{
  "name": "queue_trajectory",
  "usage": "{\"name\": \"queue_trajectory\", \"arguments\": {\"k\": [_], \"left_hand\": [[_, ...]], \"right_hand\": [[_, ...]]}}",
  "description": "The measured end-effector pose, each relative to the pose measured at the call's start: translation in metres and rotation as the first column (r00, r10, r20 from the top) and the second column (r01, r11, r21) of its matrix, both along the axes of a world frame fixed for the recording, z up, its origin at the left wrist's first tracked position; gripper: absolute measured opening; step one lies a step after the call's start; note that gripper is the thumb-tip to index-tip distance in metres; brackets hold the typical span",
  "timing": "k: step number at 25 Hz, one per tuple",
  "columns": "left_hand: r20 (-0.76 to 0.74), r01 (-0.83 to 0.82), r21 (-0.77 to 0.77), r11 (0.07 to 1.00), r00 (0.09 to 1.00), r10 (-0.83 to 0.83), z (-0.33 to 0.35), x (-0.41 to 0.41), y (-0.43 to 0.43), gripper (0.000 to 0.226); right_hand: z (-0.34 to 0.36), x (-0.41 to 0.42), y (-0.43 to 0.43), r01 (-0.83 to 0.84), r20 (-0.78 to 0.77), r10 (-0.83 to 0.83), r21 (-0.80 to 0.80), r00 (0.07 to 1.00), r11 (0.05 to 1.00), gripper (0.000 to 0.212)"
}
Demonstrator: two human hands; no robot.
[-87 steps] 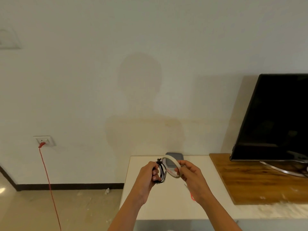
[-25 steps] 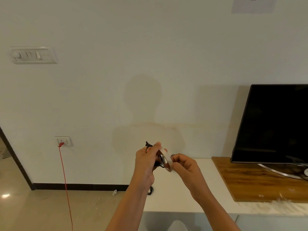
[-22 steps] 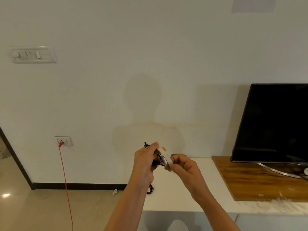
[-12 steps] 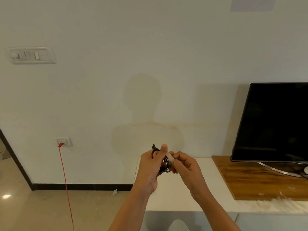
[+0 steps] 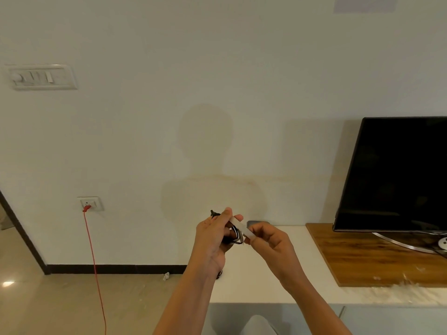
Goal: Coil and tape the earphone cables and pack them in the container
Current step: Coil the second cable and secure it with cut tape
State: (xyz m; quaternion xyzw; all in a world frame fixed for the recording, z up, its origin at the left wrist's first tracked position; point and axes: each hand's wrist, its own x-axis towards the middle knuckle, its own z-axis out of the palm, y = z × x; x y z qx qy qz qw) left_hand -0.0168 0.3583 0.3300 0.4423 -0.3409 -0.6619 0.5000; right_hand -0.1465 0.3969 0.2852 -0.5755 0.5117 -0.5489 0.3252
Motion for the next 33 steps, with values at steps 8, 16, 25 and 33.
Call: {"name": "queue_trajectory", "arguments": {"k": [8, 16, 25, 33], "left_hand": [[-0.043, 0.044, 0.142, 0.989, 0.998, -0.038, -0.003, 0.007, -0.009, 0.026], [0.028, 0.132, -0.035, 0.991, 0.991, -0.131, -0.015, 0.004, 0.0, 0.04], [-0.01, 0.05, -0.001, 0.999, 0.999, -0.051, -0.006, 0.005, 0.002, 0.031], [0.1, 0.051, -0.115, 0.992, 0.994, -0.04, -0.019, -0.005, 0.014, 0.031]], "right_hand": [[-0.003, -0.006, 0.001, -0.061, -0.131, 0.063, 0.016, 0.989, 0.998, 0.028], [0.003, -0.001, -0.001, -0.003, 0.117, 0.002, 0.002, 0.993, 1.0, 0.017], [0.003, 0.001, 0.003, -0.05, 0.049, 0.048, 0.045, 0.998, 0.998, 0.019], [0.009, 0.007, -0.001, -0.021, 0.175, 0.013, 0.047, 0.984, 0.999, 0.013]]}}
